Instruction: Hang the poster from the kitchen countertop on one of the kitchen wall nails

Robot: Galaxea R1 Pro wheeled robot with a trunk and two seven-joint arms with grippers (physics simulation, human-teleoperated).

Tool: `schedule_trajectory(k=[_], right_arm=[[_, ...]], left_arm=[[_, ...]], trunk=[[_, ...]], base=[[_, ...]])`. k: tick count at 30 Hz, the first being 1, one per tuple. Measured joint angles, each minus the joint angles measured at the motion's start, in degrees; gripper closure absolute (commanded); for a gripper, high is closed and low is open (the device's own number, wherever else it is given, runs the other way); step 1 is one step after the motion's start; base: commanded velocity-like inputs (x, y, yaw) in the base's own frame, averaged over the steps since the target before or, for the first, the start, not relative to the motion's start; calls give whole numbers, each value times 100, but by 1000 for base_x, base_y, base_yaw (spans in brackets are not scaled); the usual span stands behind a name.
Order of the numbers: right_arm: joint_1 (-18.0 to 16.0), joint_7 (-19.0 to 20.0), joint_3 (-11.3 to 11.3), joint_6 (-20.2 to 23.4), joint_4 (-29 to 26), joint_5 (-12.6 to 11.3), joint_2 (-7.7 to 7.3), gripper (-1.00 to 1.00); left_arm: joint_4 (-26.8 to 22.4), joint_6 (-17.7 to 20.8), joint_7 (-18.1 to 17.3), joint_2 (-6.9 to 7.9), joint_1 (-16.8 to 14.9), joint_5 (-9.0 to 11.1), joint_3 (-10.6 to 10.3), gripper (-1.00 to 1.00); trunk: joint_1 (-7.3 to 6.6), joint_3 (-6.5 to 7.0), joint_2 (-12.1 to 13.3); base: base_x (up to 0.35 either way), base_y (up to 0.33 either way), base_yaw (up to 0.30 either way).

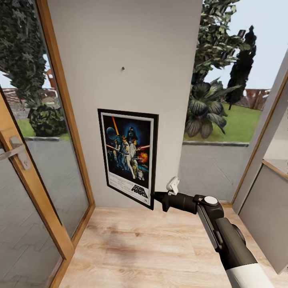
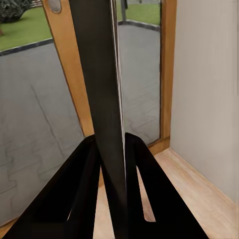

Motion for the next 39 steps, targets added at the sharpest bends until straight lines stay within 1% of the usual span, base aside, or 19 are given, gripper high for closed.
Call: schedule_trajectory(k=[10,30,35,39], right_arm=[[0,0,0,1,0,0,0,100],[0,0,0,0,0,4,0,100],[0,-5,0,0,0,4,0,100],[0,-10,0,0,0,5,0,100]], left_arm=[[-1,0,0,0,1,0,0,-100],[-2,1,0,3,1,0,1,-100],[0,0,0,-3,0,0,0,-100],[0,0,0,-2,0,0,0,-100]], trunk=[[-1,15,-1],[-2,16,-1],[0,16,0],[-2,16,-1]], base=[[56,7,-78],[272,125,-2],[70,29,0],[223,2,0]])
